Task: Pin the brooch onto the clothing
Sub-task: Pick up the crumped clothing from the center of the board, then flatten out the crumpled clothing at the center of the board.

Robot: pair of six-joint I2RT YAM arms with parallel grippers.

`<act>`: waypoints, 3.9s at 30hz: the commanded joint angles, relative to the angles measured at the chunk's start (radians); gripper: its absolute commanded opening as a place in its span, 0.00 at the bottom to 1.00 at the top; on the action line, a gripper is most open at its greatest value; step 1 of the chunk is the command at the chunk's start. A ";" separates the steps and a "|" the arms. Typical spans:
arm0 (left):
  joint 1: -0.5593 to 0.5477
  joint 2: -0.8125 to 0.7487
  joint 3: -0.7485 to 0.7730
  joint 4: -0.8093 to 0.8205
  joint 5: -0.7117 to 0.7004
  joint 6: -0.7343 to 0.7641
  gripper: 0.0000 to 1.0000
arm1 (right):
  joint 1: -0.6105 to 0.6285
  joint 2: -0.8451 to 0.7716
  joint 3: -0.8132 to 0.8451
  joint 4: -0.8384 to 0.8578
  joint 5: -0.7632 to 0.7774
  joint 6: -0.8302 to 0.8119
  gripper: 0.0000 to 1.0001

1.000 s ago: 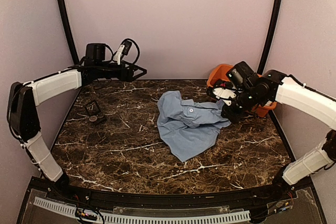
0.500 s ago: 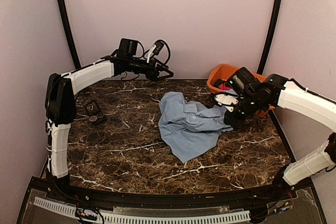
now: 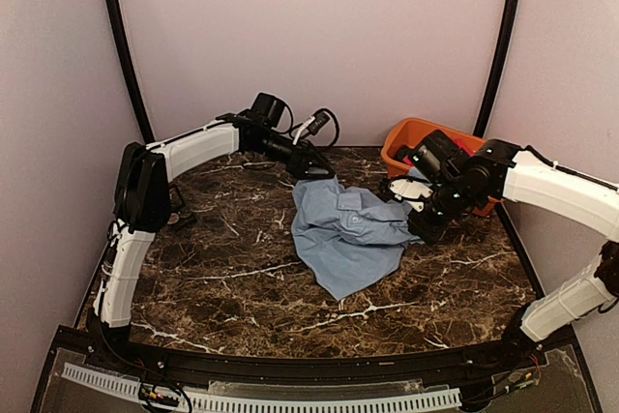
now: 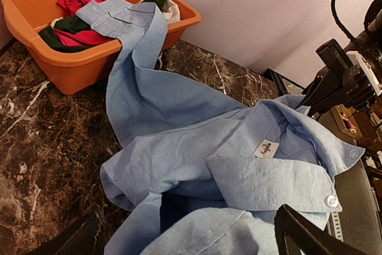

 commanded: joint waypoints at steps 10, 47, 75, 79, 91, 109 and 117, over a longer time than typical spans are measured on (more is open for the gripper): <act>-0.013 0.014 -0.008 -0.199 -0.026 0.131 0.72 | 0.017 -0.038 0.005 -0.018 0.056 0.018 0.00; 0.014 -0.832 -0.662 0.730 -0.713 -0.269 0.01 | 0.019 0.077 0.324 0.719 0.550 -0.071 0.00; -0.543 -1.187 -0.917 1.215 -1.273 0.615 0.00 | 0.671 -0.090 0.293 1.565 0.647 -1.003 0.00; -0.608 -1.161 -0.901 1.281 -1.317 0.719 0.01 | 0.703 0.009 0.330 1.905 0.717 -1.287 0.00; -0.637 -1.268 -0.946 1.322 -1.311 0.617 0.01 | 0.803 -0.072 0.308 1.906 0.745 -1.242 0.00; -0.499 -0.989 -1.097 1.762 -1.803 0.941 0.01 | 0.277 -0.129 0.210 1.154 0.826 -0.495 0.00; -0.332 -0.828 -1.201 1.822 -1.888 0.838 0.01 | -0.042 0.076 0.127 0.865 0.602 -0.163 0.00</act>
